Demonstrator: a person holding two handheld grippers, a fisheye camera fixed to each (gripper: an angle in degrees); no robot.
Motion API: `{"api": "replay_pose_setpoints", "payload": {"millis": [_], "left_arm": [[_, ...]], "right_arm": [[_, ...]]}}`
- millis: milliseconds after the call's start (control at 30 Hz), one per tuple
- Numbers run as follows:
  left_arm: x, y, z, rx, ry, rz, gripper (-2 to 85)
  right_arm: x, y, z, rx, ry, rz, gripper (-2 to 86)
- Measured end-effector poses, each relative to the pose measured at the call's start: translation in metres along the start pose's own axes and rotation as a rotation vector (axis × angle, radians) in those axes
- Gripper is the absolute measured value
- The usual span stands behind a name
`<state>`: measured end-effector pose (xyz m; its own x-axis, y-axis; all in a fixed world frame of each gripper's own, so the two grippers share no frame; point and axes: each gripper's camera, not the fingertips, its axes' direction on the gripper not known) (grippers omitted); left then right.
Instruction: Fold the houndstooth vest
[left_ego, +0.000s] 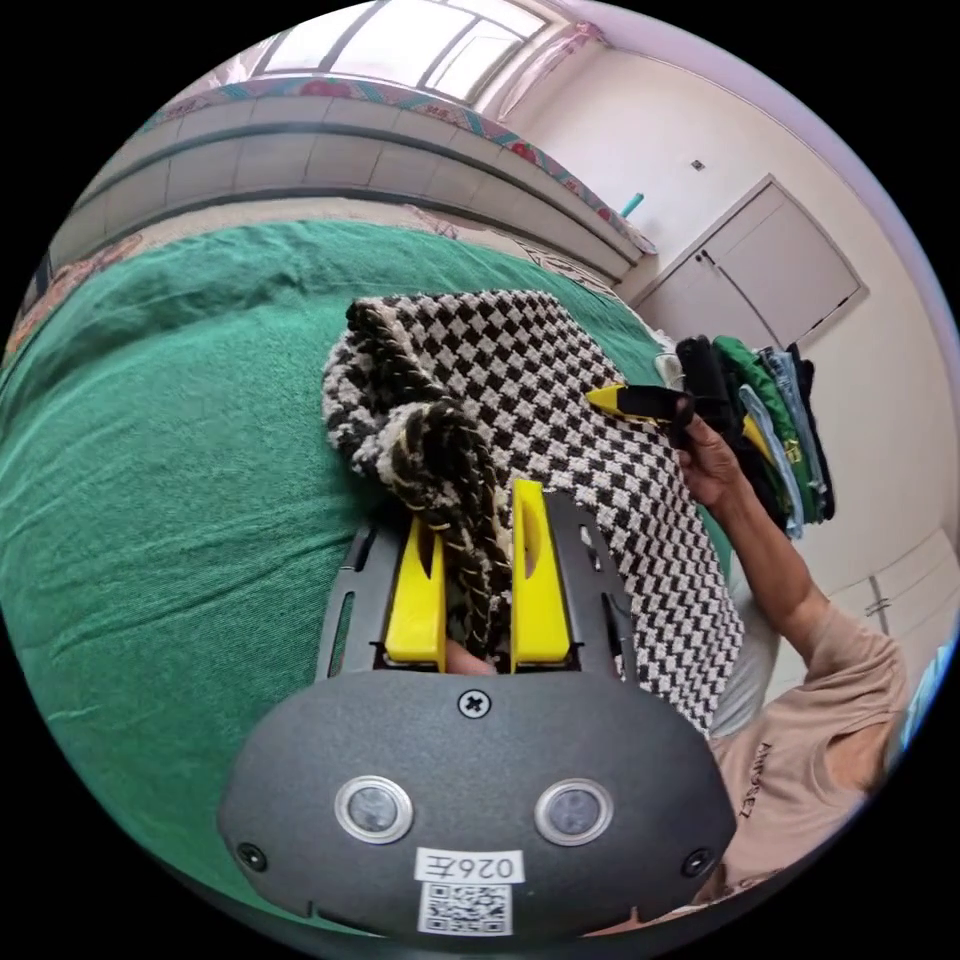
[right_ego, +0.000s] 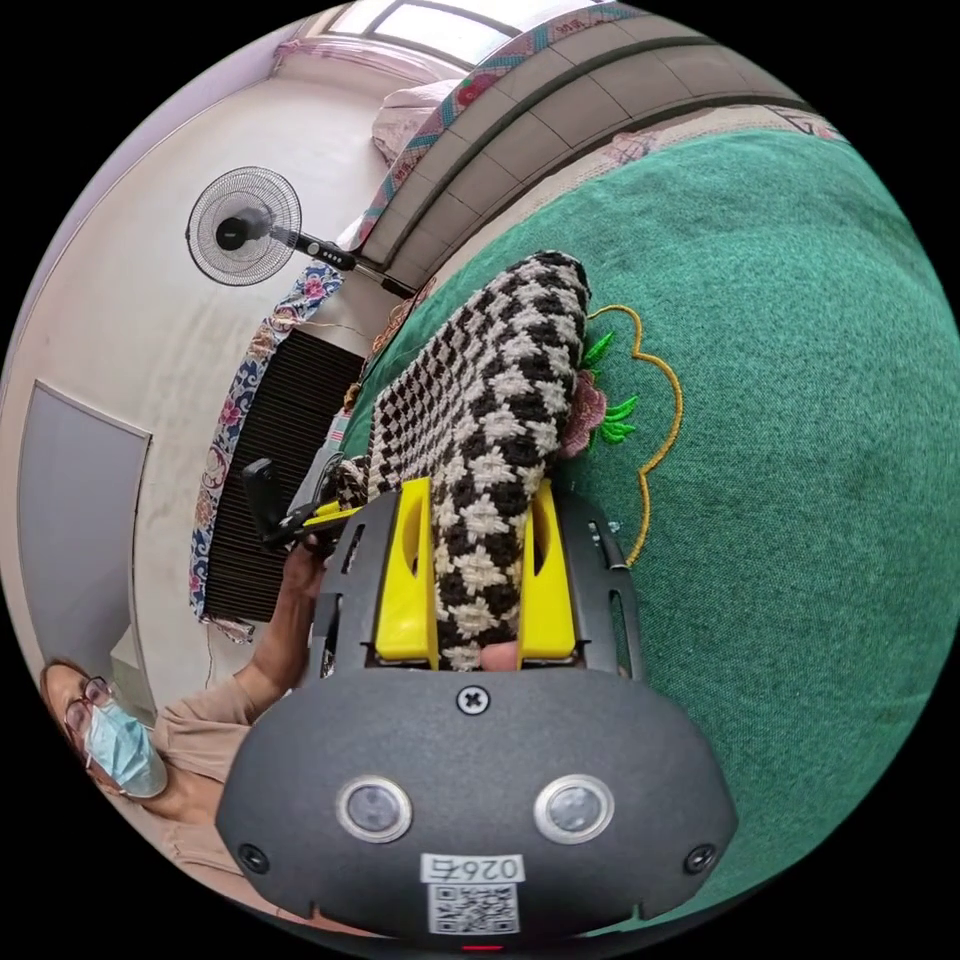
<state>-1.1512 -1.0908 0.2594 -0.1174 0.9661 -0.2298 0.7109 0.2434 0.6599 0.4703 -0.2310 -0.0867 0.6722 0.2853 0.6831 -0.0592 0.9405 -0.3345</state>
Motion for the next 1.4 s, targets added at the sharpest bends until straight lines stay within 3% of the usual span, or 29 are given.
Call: {"api": "replay_pose_setpoints", "payload": {"millis": [233, 367, 533, 633, 900, 1133, 1267, 1400], "left_arm": [[-0.039, -0.023, -0.078, 0.022, 0.149, -0.113, 6.3], [-0.007, -0.033, -0.135, 0.073, 0.027, -0.04, 5.8], [0.107, -0.025, -0.229, 0.248, -0.322, 0.201, 5.7], [0.176, -0.004, -0.299, 0.391, -0.437, 0.327, 5.7], [0.351, 0.056, -0.485, 0.778, -0.49, 0.564, 5.5], [0.484, 0.029, -0.612, 0.915, -0.161, 0.748, 5.6], [0.552, -0.008, -0.633, 0.932, 0.021, 0.846, 5.6], [0.632, -0.077, -0.61, 0.882, 0.199, 0.929, 5.7]], "right_arm": [[-0.018, 0.005, -0.053, -0.021, 0.127, -0.069, 6.6], [-0.081, 0.027, -0.083, 0.039, 0.364, -0.242, 4.5], [-0.207, 0.096, -0.144, 0.173, 0.73, -0.534, 3.9], [-0.271, 0.16, -0.203, 0.32, 0.831, -0.654, 3.8], [-0.409, 0.341, -0.404, 0.716, 0.907, -0.744, 3.7], [-0.52, 0.503, -0.592, 1.016, 1.165, -0.816, 3.7], [-0.564, 0.558, -0.689, 1.029, 1.365, -0.822, 3.7], [-0.591, 0.571, -0.798, 0.902, 1.654, -0.801, 3.8]]}}
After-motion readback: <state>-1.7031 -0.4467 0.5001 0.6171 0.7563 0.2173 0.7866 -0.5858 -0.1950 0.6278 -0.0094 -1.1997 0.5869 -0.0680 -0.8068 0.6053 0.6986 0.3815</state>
